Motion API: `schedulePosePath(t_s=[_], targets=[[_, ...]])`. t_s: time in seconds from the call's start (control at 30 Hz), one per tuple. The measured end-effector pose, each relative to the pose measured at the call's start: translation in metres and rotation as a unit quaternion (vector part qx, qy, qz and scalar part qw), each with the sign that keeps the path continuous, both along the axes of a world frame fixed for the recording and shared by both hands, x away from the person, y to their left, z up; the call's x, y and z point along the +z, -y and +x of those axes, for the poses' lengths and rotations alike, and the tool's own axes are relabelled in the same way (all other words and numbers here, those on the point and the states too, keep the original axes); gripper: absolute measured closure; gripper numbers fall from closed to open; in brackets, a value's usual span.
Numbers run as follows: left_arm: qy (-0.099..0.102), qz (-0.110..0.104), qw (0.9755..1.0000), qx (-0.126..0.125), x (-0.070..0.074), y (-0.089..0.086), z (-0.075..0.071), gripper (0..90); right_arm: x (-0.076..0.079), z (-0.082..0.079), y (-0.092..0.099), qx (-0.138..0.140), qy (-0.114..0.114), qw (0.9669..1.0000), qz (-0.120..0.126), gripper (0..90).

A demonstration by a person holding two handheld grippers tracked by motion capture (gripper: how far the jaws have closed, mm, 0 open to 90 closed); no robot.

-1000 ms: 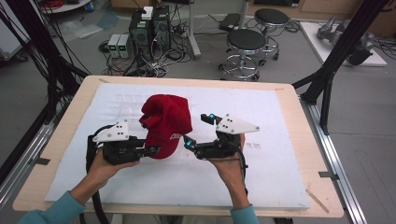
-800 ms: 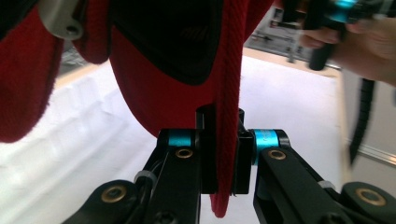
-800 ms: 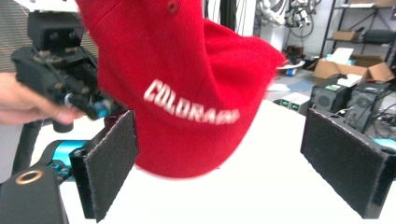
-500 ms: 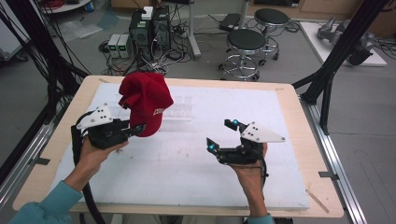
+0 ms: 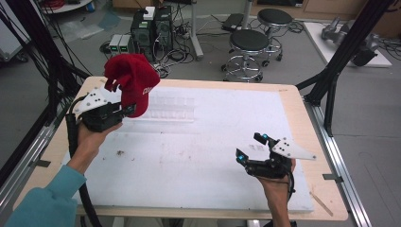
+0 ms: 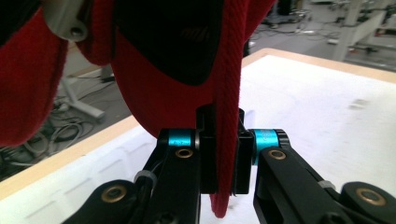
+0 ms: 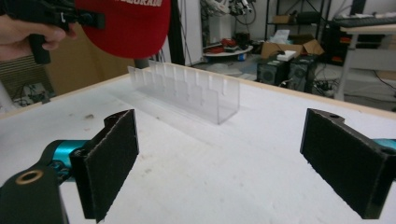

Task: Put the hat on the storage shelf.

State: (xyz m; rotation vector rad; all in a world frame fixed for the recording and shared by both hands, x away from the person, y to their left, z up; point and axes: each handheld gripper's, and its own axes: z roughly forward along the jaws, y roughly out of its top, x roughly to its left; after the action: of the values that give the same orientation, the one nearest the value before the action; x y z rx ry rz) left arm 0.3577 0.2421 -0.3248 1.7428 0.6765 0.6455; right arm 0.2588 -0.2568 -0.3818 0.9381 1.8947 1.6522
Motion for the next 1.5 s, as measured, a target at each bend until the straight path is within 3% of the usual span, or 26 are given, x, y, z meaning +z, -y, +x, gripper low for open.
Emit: schedulePosePath(t_s=[0.3, 0.4, 0.47, 0.67, 1.1, 1.27, 1.5], targets=[[-0.006, -0.002, 0.9995, 0.032, -0.01, -0.002, 0.036, 85.2, -0.027, -0.01, 0.025, -0.03, -0.007, 0.9995, 0.001, 10.5], [-0.005, -0.008, 0.999, 0.045, -0.017, -0.002, 0.045, 85.1, -0.036, -0.013, 0.029, -0.04, 0.006, 0.9992, 0.001, 10.5], [-0.01, -0.005, 0.9987, 0.049, -0.021, -0.002, 0.05, 85.2, -0.041, -0.013, 0.032, -0.037, 0.014, 0.9992, 0.002, 10.5], [-0.028, -0.002, 0.9972, 0.069, -0.033, 0.0, 0.062, 85.1, -0.049, -0.013, 0.035, -0.037, 0.009, 0.9992, 0.009, 10.5], [-0.038, 0.01, 0.9959, 0.081, -0.049, 0.005, 0.072, 85.2, -0.057, -0.008, 0.031, -0.036, 0.007, 0.9991, 0.019, 10.5], [-0.036, -0.015, 0.9948, 0.094, -0.059, 0.003, 0.072, 85.1, -0.061, -0.005, 0.028, -0.031, 0.023, 0.9989, 0.026, 10.5], [-0.033, -0.015, 0.9937, 0.106, -0.06, 0.008, 0.068, 85.1, -0.069, -0.003, 0.023, -0.038, 0.024, 0.9988, 0.016, 10.5]])
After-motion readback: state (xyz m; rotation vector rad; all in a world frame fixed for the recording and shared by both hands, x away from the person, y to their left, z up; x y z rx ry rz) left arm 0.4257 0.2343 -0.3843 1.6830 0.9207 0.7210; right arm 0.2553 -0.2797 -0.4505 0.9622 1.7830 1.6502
